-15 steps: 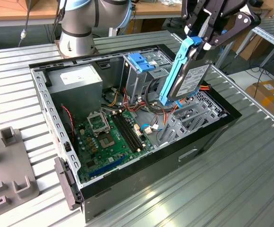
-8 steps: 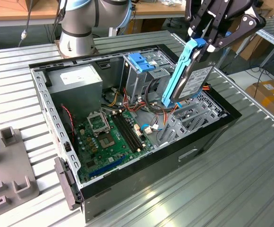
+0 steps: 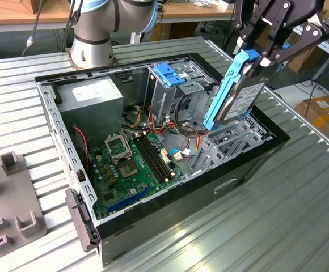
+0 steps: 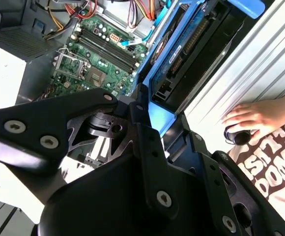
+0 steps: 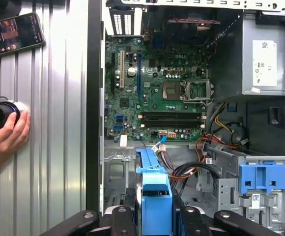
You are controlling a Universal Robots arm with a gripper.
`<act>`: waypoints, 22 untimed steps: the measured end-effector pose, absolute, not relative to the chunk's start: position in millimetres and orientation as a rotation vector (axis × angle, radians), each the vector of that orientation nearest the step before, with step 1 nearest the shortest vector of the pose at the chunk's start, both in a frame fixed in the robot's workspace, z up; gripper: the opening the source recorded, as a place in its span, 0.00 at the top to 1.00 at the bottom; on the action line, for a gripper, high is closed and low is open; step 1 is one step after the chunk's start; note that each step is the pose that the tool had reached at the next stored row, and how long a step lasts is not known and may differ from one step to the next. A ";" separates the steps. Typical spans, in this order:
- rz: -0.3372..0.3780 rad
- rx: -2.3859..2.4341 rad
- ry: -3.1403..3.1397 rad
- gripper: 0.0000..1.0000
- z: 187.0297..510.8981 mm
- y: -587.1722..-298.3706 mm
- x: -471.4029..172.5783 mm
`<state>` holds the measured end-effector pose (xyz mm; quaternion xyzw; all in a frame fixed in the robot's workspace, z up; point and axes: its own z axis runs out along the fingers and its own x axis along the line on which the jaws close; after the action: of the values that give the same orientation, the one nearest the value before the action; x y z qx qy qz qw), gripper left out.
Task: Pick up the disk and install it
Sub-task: 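Pick up the disk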
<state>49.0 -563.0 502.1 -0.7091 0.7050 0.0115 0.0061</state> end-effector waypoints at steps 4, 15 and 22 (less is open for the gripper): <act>0.036 -2.217 2.208 0.63 498.7 -565.3 60.4; 0.032 -2.217 2.205 0.63 491.8 -569.4 71.1; 0.026 -2.210 2.209 0.63 477.5 -569.5 69.9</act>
<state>69.9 -569.5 477.5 -0.7071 0.7070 0.0084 0.0084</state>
